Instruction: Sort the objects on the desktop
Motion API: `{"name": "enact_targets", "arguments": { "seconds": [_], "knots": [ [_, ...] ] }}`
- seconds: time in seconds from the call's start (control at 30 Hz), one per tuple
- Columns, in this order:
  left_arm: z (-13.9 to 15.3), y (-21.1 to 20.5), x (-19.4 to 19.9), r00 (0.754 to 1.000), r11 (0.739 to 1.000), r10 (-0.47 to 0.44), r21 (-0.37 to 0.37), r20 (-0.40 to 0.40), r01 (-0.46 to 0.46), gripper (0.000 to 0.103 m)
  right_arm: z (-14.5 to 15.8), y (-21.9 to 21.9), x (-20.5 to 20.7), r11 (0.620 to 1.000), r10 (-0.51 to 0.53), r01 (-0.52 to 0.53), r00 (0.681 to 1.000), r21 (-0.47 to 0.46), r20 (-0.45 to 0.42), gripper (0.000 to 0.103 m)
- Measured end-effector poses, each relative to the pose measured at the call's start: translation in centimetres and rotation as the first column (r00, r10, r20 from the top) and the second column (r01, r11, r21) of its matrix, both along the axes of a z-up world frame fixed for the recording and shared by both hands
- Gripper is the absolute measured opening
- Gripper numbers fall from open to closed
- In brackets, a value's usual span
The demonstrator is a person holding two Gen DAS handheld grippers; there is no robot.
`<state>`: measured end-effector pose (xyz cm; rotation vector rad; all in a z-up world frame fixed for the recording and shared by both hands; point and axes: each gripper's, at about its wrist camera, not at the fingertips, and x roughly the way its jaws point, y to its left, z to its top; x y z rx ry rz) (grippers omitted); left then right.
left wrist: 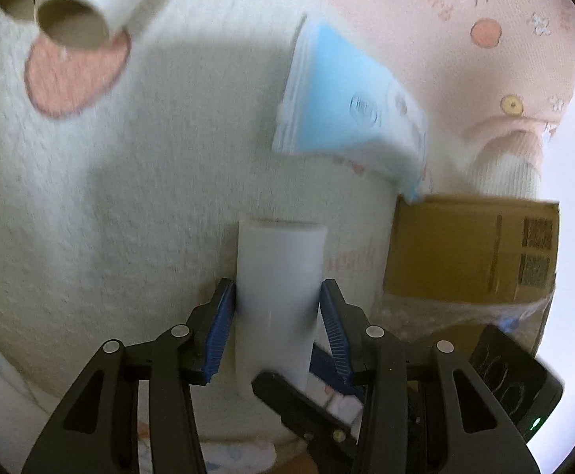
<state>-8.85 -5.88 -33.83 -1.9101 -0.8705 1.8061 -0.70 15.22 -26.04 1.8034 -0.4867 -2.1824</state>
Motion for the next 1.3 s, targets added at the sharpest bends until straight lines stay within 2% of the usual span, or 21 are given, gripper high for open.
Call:
{"name": "enact_targets", "arguments": {
  "seconds": [0.2, 0.27, 0.3, 0.37, 0.43, 0.47, 0.57, 0.67, 0.73, 0.8, 0.93, 1.0, 1.03, 1.3],
  "knots": [
    [1.1, 0.0, 0.6, 0.999, 0.999, -0.028, -0.038, -0.046, 0.026, 0.048, 0.0, 0.4, 0.7, 1.0, -0.005, 0.004, 1.0, -0.02, -0.005, 0.04],
    [2.1, 0.1, 0.7, 0.996, 0.998, -0.047, -0.045, -0.074, 0.043, 0.048, 0.3, 0.6, 1.1, 1.0, -0.007, 0.006, 1.0, -0.029, -0.014, 0.04],
    [2.9, 0.1, 0.8, 0.993, 0.997, -0.062, -0.052, -0.098, 0.057, 0.048, -0.2, 2.9, -0.6, 0.999, -0.003, 0.002, 1.0, -0.035, -0.022, 0.04],
    [4.5, 0.4, 1.0, 0.985, 0.994, -0.094, -0.073, -0.146, 0.084, 0.048, -0.8, 3.1, -0.9, 0.999, -0.006, 0.003, 0.999, -0.051, -0.049, 0.04],
    [6.5, 0.8, 1.2, 0.969, 0.987, -0.144, -0.102, -0.2, 0.125, 0.048, -0.4, 3.4, -1.0, 0.998, -0.007, 0.001, 0.996, -0.067, -0.089, 0.04],
    [7.5, 1.1, 1.4, 0.961, 0.984, -0.16, -0.111, -0.225, 0.138, 0.048, 1.0, 4.6, 0.5, 0.998, -0.005, -0.002, 0.994, -0.066, -0.108, 0.04],
    [10.8, 2.2, 2.0, 0.926, 0.973, -0.213, -0.151, -0.311, 0.173, 0.048, 3.6, 3.6, 1.4, 0.999, 0.026, -0.029, 0.977, -0.014, -0.211, 0.039],
    [14.0, 3.2, 2.6, 0.883, 0.961, -0.257, -0.201, -0.393, 0.191, 0.048, 6.6, 3.1, 1.5, 0.997, 0.07, -0.055, 0.948, 0.058, -0.311, 0.039],
    [15.8, 3.7, 2.9, 0.86, 0.956, -0.274, -0.215, -0.431, 0.197, 0.048, 7.7, 2.1, 0.0, 0.996, 0.081, -0.058, 0.927, 0.074, -0.366, 0.039],
    [17.3, 4.3, 3.0, 0.846, 0.957, -0.278, -0.204, -0.454, 0.205, 0.048, 9.2, 2.6, 0.1, 0.996, 0.075, -0.049, 0.916, 0.076, -0.394, 0.039],
    [19.4, 5.3, 3.4, 0.837, 0.961, -0.273, -0.172, -0.475, 0.216, 0.048, 11.5, 4.5, 0.4, 0.999, 0.002, 0.013, 0.903, 0.033, -0.43, 0.039],
    [20.6, 6.0, 3.6, 0.82, 0.959, -0.284, -0.164, -0.496, 0.232, 0.048, 12.2, 4.9, 0.3, 0.999, -0.009, 0.024, 0.892, 0.027, -0.452, 0.039],
    [21.1, 6.4, 3.8, 0.811, 0.955, -0.296, -0.173, -0.504, 0.241, 0.048, 11.5, 4.0, -1.2, 0.999, -0.011, 0.03, 0.884, 0.034, -0.467, 0.039],
    [24.1, 10.7, 4.5, 0.725, 0.913, -0.408, -0.251, -0.554, 0.322, 0.047, 14.6, 6.4, 0.0, 0.994, -0.011, 0.065, 0.855, 0.086, -0.518, 0.039]
  ]
}}
